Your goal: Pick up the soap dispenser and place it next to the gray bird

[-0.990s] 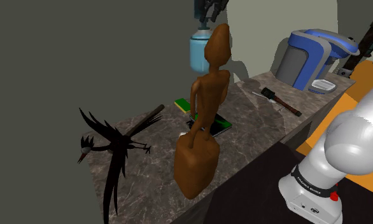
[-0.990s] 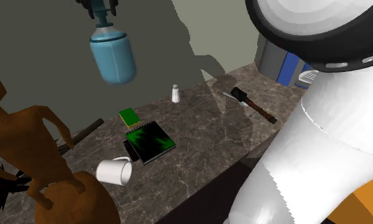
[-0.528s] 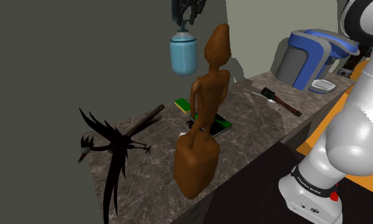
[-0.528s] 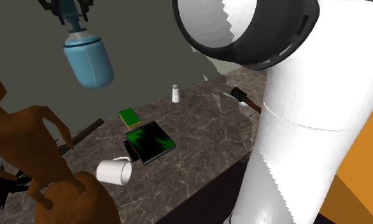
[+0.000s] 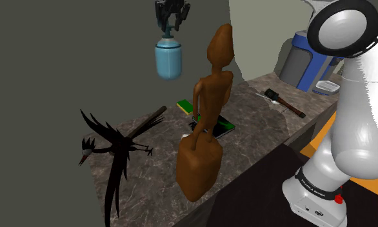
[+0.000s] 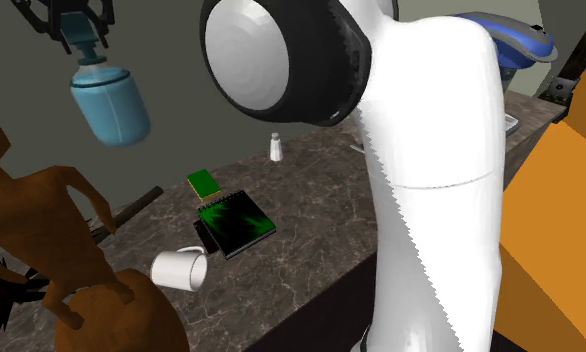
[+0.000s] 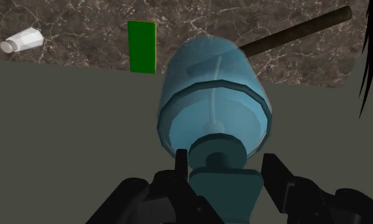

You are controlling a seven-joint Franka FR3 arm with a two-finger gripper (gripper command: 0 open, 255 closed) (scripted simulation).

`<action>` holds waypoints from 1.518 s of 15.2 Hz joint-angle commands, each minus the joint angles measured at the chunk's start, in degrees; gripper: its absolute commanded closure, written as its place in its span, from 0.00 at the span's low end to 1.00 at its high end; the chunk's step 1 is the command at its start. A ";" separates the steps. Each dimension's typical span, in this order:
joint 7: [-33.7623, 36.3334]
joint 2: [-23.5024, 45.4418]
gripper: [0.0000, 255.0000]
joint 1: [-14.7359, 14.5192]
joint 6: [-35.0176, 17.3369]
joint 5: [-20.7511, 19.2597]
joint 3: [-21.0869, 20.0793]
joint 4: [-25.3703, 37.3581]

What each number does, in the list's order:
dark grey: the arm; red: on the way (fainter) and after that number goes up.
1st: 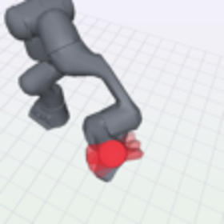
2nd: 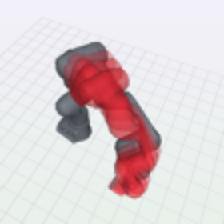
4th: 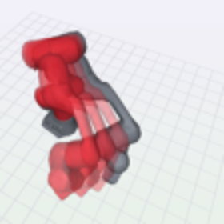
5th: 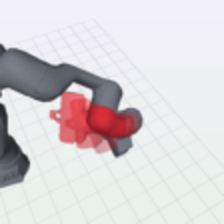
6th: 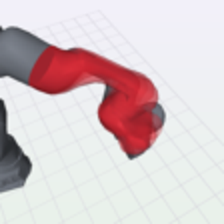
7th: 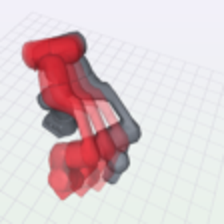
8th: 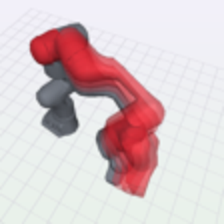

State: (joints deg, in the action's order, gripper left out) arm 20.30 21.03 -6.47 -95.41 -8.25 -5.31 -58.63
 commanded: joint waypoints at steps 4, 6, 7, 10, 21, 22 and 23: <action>0.59 -2.45 1.00 0.33 -5.37 0.14 -0.03 -7.70; 0.76 -3.24 1.00 0.45 -7.33 0.18 -0.03 -10.46; 0.85 -3.59 1.00 0.51 -8.28 0.20 -0.02 -11.76; 1.11 -4.46 1.00 0.65 -11.03 0.22 0.00 -15.39; 2.06 -6.01 1.00 0.98 -20.17 0.01 0.12 -26.12; 2.15 -6.05 1.00 1.00 -20.95 -0.03 0.13 -26.94; 2.24 -6.07 1.00 1.01 -21.72 -0.07 0.14 -27.74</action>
State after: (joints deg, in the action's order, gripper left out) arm 22.54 14.95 -5.53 -116.30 -8.29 -5.21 -85.67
